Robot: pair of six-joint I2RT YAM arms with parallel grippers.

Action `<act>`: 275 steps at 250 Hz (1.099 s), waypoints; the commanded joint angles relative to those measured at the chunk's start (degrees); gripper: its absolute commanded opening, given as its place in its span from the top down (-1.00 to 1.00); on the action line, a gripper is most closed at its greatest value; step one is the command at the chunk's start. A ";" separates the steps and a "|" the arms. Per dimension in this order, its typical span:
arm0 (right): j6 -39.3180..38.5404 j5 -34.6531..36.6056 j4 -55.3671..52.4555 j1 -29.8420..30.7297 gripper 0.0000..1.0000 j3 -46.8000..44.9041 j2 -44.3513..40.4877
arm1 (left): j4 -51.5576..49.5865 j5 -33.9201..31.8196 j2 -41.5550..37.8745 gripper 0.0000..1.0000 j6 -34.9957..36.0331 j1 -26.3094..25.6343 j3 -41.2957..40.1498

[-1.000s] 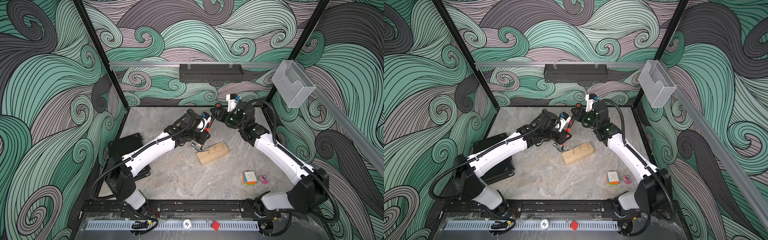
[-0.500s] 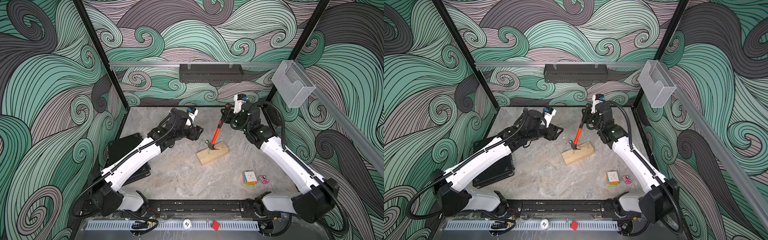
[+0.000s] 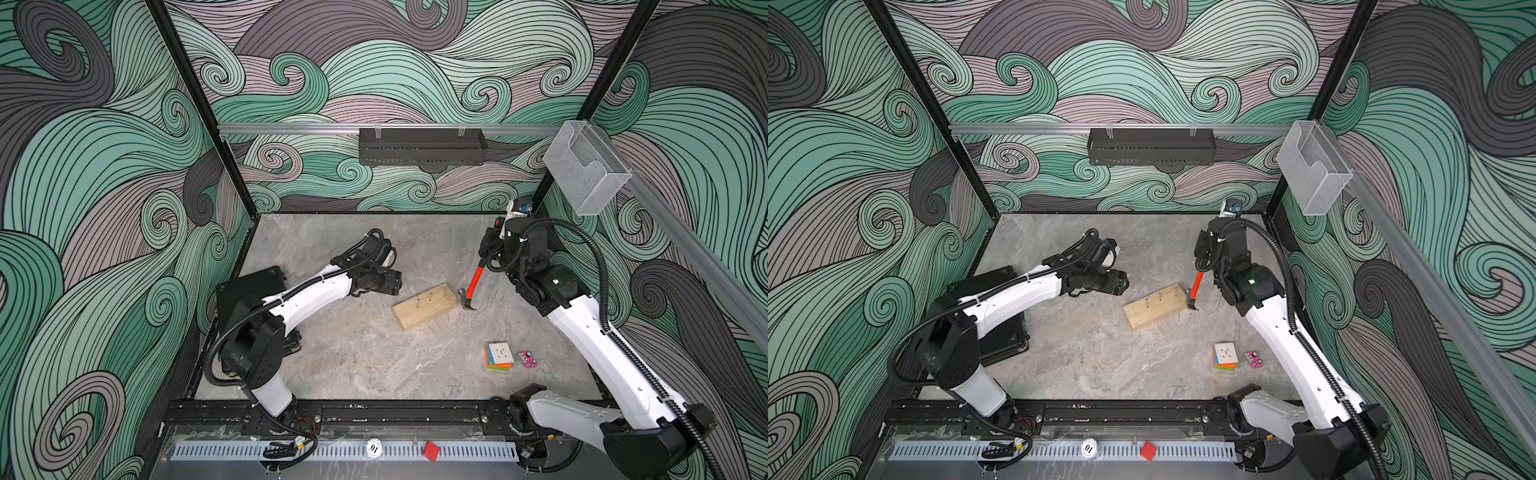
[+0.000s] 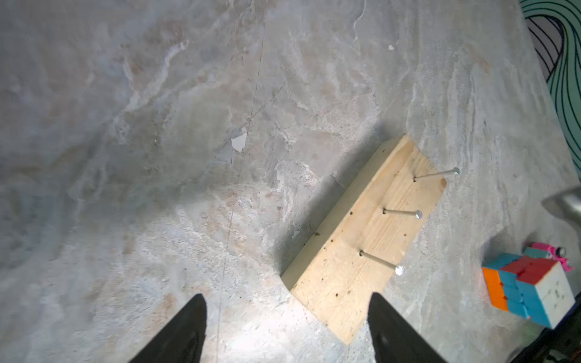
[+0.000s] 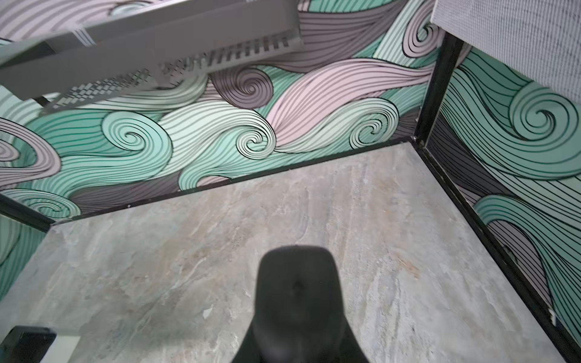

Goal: Use a claw hammer to pull out a nail
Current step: Pick up the hammer at the center of the board, then adjust the mounting plate at the center of the board.

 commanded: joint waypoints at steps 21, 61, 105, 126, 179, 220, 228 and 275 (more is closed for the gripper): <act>4.04 2.97 0.57 -0.58 0.89 -3.47 -0.57 | 0.61 3.32 5.23 -0.57 -0.80 0.83 4.50; 5.78 2.80 2.65 -0.67 0.90 -6.16 0.52 | -0.25 3.76 9.10 -0.58 -0.90 0.86 5.54; 6.25 3.36 3.99 -0.68 0.90 -7.16 2.33 | -2.16 1.59 12.40 -0.64 -0.23 0.80 6.47; 6.34 4.12 4.77 -0.68 0.90 -7.89 2.88 | -2.58 0.72 13.65 -0.64 0.11 0.84 6.76; 6.69 3.80 9.31 -0.67 0.90 -10.04 4.74 | -4.50 -0.90 17.14 -0.64 1.80 0.55 8.97; 7.21 2.64 11.16 -0.67 0.89 -9.33 7.36 | -5.31 -1.60 18.54 -0.65 2.50 -0.05 9.65; 7.21 2.44 11.16 -0.67 0.89 -9.18 7.82 | -5.43 -1.73 18.55 -0.65 2.42 -0.11 9.52; 7.74 1.65 11.69 -0.68 0.89 -8.96 9.58 | -5.79 -2.89 18.71 -0.65 2.44 -0.67 9.28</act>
